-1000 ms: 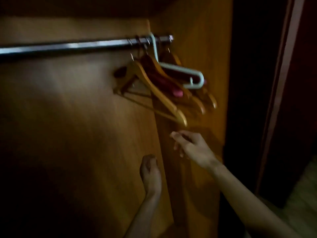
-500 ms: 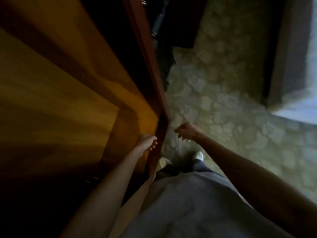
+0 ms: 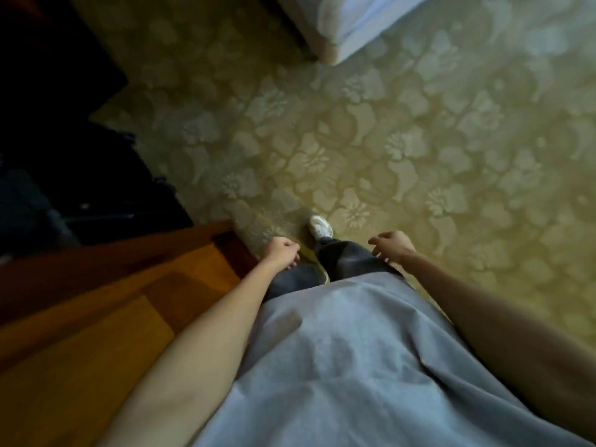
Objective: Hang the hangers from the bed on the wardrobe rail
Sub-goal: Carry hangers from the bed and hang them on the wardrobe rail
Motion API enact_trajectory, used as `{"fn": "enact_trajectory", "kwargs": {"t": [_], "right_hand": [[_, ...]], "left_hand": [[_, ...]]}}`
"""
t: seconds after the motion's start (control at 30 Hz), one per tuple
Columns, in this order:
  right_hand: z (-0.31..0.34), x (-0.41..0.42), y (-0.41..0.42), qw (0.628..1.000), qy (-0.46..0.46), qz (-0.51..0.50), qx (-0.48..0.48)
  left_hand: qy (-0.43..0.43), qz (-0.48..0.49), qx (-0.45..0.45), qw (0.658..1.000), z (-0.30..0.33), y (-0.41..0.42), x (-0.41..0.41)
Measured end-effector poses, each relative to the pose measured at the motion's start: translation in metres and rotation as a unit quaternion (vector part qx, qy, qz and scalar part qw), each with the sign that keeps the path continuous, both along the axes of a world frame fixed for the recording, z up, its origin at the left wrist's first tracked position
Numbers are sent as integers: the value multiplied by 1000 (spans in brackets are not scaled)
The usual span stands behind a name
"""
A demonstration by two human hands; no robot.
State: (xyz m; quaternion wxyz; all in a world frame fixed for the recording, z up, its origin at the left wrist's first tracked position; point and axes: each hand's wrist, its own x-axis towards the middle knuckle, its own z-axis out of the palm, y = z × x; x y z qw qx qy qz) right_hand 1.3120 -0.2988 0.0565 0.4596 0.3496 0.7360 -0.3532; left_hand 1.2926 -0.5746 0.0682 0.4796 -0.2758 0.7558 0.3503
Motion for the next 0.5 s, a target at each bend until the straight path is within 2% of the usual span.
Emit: {"fn": "enact_trajectory", "kwargs": {"t": [0.1,0.27,0.4,0.5], "right_hand": [[2,27,39,993,-7,-118,15],[-3,46,69,960,-43,-278,16],[-7,11,71,946,-34,-322,1],[-7,-45,70,949,-11,-313,-23]], "left_hand": [[19,-84,1,996,1,34,-63],[80,-187,0,979,12,79,-157],[102,-199,-2,975,15,92,-209],[96,-195,-20,976,12,85,-233]]}}
